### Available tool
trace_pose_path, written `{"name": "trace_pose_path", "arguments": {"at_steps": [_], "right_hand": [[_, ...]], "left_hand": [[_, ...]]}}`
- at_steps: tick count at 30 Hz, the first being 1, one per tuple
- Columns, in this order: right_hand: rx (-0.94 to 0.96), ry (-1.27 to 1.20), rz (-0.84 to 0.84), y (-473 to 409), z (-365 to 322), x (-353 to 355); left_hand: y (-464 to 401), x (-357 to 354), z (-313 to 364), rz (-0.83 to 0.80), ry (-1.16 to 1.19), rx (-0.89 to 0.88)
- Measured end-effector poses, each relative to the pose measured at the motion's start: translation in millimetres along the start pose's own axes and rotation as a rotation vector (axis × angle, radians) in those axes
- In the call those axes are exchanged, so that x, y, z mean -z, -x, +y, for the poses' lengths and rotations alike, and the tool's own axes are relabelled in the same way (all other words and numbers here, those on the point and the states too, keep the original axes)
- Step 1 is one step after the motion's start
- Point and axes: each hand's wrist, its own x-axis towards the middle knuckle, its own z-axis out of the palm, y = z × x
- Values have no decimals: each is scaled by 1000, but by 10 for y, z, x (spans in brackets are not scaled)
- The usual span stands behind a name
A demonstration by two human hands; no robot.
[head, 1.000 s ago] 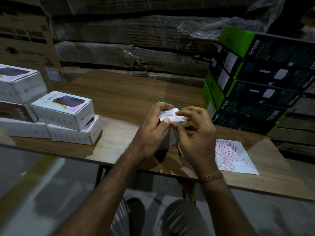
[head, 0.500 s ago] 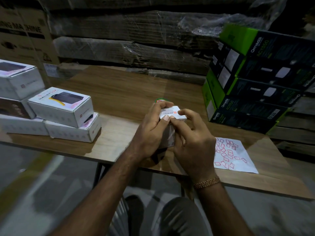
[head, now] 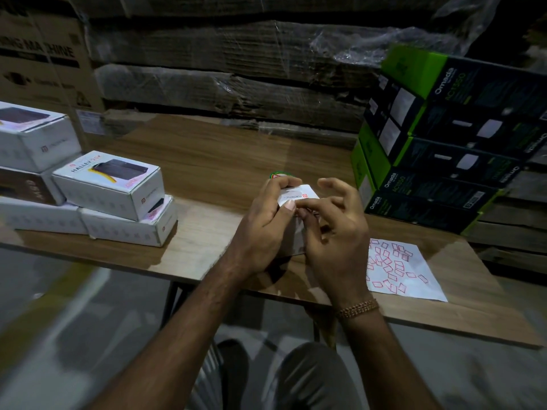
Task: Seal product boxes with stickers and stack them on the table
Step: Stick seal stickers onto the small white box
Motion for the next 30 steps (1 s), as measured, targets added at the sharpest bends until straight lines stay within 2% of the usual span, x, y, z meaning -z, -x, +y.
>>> {"name": "trace_pose_path", "arguments": {"at_steps": [5, 9, 12, 15, 19, 23, 26, 30], "right_hand": [[-44, -57, -59, 4, 93, -7], [-160, -122, -70, 110, 161, -24], [-239, -78, -121, 242, 252, -43], [-286, -23, -189, 302, 324, -40], [-318, -97, -236, 295, 307, -17], [-269, -158, -278, 307, 266, 44], [-171, -134, -279, 332, 271, 28], [-158, -111, -210, 338, 246, 37]], "left_hand": [[-20, 15, -12, -9, 21, 19], [-4, 37, -19, -6, 46, 15], [70, 55, -58, 30, 44, 26], [112, 73, -82, 122, 38, 67], [74, 80, -145, 261, 176, 203], [36, 49, -251, 343, 214, 363], [33, 52, -282, 293, 162, 402], [47, 51, -303, 258, 66, 433]]}}
